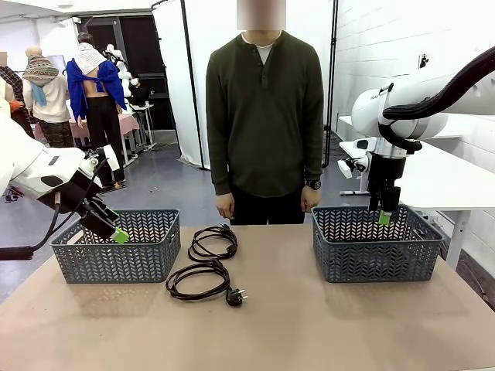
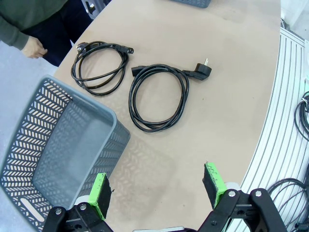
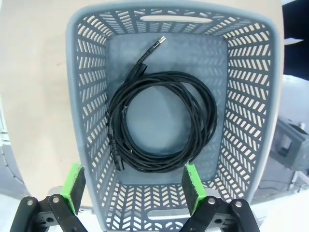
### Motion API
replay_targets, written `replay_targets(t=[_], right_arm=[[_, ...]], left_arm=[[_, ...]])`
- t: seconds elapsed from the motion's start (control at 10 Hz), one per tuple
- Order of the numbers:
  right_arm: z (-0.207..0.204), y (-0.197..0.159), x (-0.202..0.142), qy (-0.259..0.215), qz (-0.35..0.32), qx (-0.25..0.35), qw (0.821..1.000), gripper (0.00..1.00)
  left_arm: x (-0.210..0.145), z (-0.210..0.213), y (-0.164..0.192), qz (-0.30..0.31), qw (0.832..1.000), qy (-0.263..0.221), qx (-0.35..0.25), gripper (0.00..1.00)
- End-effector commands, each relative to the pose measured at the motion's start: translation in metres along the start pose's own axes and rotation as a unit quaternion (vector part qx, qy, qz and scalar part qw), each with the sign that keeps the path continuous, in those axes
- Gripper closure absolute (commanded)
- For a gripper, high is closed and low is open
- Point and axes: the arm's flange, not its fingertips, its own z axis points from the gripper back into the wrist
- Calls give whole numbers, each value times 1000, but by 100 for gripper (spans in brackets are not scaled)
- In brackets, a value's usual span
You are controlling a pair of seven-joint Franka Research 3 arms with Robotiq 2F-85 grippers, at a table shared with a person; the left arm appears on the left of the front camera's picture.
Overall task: Organize the cables according to human instructions.
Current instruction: Pick up a bundle of cables and place it in the basket indicated by the human.
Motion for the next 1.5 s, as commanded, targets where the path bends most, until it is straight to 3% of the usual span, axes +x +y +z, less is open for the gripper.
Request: replay_targets(t=[0.0,0.5,0.9,1.4], right_arm=[[6,4,12,-16,-18,-5,1000,0],[30,86,64,-76,-125,-20,989,0],[22,162,89,-159,-186,-42,969,0],[-10,201,122,-195,-201,-113,953,0]], left_arm=[[-3,-1,4,-5,1000,-7,-10,0],[-3,-1,4,-5,1000,-7,-10,0],[-3,-1,4,-5,1000,-7,-10,0],[-3,-1,4,-5,1000,-7,-10,0]])
